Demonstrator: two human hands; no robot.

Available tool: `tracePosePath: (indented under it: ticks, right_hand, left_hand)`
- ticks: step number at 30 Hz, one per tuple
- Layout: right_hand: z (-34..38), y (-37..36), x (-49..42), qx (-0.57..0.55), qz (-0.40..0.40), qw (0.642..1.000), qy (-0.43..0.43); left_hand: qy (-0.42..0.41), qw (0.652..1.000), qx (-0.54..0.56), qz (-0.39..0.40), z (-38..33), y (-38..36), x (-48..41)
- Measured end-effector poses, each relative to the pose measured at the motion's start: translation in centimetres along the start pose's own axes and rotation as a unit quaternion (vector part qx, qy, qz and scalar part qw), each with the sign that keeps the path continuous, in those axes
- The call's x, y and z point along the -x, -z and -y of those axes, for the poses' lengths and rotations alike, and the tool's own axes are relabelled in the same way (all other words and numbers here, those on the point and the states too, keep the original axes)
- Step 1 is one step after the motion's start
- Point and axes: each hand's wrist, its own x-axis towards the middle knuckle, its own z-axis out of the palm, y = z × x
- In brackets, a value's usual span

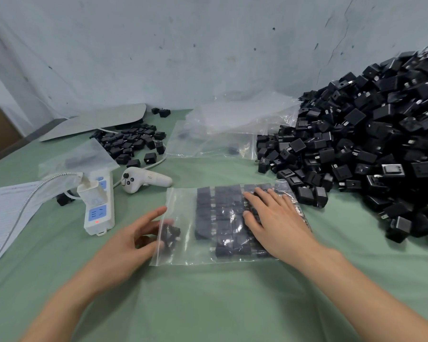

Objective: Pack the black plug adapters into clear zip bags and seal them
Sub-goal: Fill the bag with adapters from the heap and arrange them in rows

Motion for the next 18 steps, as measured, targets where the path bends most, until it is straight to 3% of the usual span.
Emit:
tracePosePath:
  ticks: [11,15,18]
  right_hand:
    - [-0.1,-0.1,0.0,-0.006,-0.007,1.000,0.003]
    - [-0.2,-0.1,0.1,-0.012,-0.011,1.000,0.004]
    - [-0.2,-0.3,0.0,-0.013,-0.014,1.000,0.005]
  left_hand:
    - [-0.016,0.998,0.044,-0.031,-0.5,-0.9,0.0]
    - [-0.010,0.996,0.042,-0.076,0.6,-0.2,-1.1]
    - [-0.013,0.999,0.051,0.010,1.2,0.5,-1.5]
